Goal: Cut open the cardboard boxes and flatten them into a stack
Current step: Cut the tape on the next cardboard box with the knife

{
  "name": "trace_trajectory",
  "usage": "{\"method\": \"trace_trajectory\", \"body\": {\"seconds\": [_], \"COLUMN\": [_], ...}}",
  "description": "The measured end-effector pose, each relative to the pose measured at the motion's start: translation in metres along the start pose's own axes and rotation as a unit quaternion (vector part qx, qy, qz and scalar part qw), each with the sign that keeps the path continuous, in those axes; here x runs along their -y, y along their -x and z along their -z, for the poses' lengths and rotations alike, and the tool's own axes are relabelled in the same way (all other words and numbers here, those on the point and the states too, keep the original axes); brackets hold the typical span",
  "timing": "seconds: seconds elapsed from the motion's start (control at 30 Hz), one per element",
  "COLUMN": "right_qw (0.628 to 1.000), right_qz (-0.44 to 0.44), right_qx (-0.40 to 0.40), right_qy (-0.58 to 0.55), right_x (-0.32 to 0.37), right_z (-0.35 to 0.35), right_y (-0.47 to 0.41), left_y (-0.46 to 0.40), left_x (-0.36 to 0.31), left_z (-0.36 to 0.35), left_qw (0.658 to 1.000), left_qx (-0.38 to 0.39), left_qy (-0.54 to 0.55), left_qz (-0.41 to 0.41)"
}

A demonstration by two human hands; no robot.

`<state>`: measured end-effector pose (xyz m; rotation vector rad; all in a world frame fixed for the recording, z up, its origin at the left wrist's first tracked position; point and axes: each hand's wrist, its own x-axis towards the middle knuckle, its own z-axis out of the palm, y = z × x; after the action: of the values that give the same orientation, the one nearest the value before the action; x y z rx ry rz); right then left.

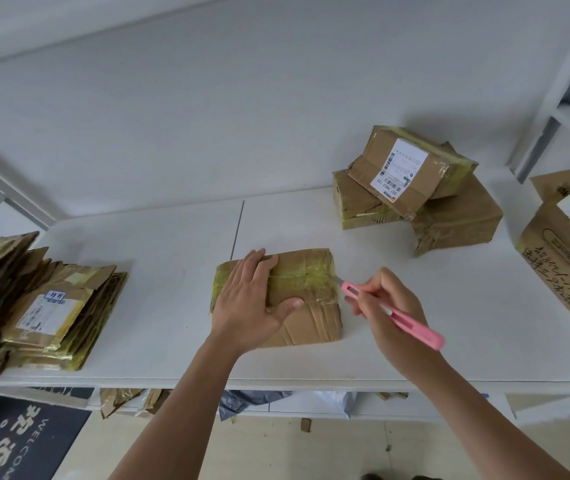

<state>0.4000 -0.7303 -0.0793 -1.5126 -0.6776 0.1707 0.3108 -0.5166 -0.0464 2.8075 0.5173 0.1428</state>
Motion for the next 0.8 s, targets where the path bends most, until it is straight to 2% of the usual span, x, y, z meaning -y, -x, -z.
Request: {"method": "trace_trajectory", "body": {"seconds": [0.1,0.27,0.43,0.57,0.73,0.8], "right_qw": [1.000,0.999,0.999,0.999,0.998,0.998], "right_qz": [-0.009,-0.006,0.024,0.005,0.017,0.025], "right_qx": [0.021,-0.038,-0.009,0.030,-0.035,-0.027], "right_qy": [-0.005,0.023,0.048,0.026,0.039,0.046], "right_x": [0.007,0.007,0.005,0.012,0.014,0.012], "right_z": [0.014,0.004,-0.007,0.008,0.003,-0.006], "right_y": [-0.003,-0.031,-0.011,0.005,-0.029,-0.036], "left_y": [-0.002,-0.003,-0.001,-0.001,-0.002,-0.001], "left_x": [-0.001,-0.002,-0.001,0.000,-0.003,-0.003], "left_z": [-0.001,0.001,-0.001,-0.002,-0.001,-0.001], "left_qw": [1.000,1.000,1.000,1.000,1.000,1.000], "left_qx": [0.001,-0.001,-0.004,-0.008,-0.011,-0.012], "left_qy": [0.001,-0.002,-0.010,-0.009,-0.007,-0.008], "left_qz": [0.003,0.006,0.002,0.001,0.004,0.003]}}
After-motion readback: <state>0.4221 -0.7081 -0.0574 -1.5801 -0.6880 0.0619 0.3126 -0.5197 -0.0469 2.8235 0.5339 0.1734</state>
